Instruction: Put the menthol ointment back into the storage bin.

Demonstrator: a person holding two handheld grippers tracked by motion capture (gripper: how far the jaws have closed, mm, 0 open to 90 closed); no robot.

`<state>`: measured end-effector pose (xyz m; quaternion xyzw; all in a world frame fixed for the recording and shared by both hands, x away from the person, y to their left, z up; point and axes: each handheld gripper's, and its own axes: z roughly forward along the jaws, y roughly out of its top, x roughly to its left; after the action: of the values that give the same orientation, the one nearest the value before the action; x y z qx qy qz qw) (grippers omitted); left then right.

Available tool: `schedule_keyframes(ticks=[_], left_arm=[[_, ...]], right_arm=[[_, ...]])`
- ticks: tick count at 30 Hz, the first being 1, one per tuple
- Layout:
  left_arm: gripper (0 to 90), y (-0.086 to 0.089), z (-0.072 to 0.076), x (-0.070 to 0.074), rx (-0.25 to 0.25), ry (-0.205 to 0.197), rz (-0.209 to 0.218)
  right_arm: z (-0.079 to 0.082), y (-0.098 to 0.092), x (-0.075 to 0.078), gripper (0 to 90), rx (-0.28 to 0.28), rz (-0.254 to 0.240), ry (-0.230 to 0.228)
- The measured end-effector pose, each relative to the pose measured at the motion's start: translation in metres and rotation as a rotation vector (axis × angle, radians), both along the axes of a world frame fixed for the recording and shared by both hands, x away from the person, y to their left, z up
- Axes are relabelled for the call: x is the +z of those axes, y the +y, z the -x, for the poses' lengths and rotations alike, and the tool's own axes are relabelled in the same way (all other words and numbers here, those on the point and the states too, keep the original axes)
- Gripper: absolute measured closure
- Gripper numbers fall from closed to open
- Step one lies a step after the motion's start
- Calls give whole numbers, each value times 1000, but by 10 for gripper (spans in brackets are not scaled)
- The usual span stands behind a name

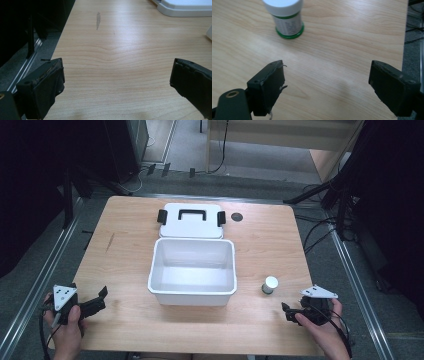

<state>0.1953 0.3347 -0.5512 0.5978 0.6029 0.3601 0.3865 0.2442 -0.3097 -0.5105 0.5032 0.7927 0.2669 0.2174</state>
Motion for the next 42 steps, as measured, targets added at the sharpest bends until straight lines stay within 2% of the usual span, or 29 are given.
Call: schedule_keyframes(ticks=[5, 6, 7, 11, 12, 15, 19, 21, 23, 27, 28, 31, 33, 35, 37, 42], left_arm=[[1, -1, 0, 0, 3, 6, -8], [1, -1, 0, 0, 3, 6, -8], [1, -1, 0, 0, 3, 6, -7], [1, 0, -1, 0, 4, 12, -3], [1, 0, -1, 0, 5, 14, -4], [1, 0, -1, 0, 7, 12, -5], [1, 0, -1, 0, 3, 9, -2], [1, 0, -1, 0, 6, 6, 0], [1, 0, -1, 0, 7, 12, 1], [1, 0, -2, 0, 0, 15, 3], [1, 0, -2, 0, 0, 16, 1], [1, -1, -1, 0, -1, 15, -5], [1, 0, -1, 0, -1, 15, -5], [1, 0, -1, 0, -4, 17, -4], [1, 0, -1, 0, -4, 17, -4], [1, 0, -2, 0, -7, 19, -1]], right_arm=[[-7, 8, 16, 145, 44, 56, 93], [-7, 8, 16, 145, 44, 56, 93], [-11, 10, 20, 147, 54, 65, 135], [-19, 15, 24, 164, 74, 109, 215], [-23, 18, 25, 176, 86, 117, 251], [-31, 27, 30, 191, 109, 163, 316], [-39, 38, 35, 210, 164, 197, 373], [-45, 47, 38, 244, 192, 236, 419], [-49, 52, 39, 245, 217, 252, 452], [-61, 62, 40, 248, 239, 279, 465], [-63, 63, 40, 244, 234, 272, 476], [-70, 67, 40, 180, 206, 279, 531], [-73, 69, 40, 140, 210, 294, 536], [-75, 73, 43, 137, 203, 287, 546], [-82, 76, 45, 138, 189, 260, 542], [-89, 82, 42, 149, 166, 250, 553]])
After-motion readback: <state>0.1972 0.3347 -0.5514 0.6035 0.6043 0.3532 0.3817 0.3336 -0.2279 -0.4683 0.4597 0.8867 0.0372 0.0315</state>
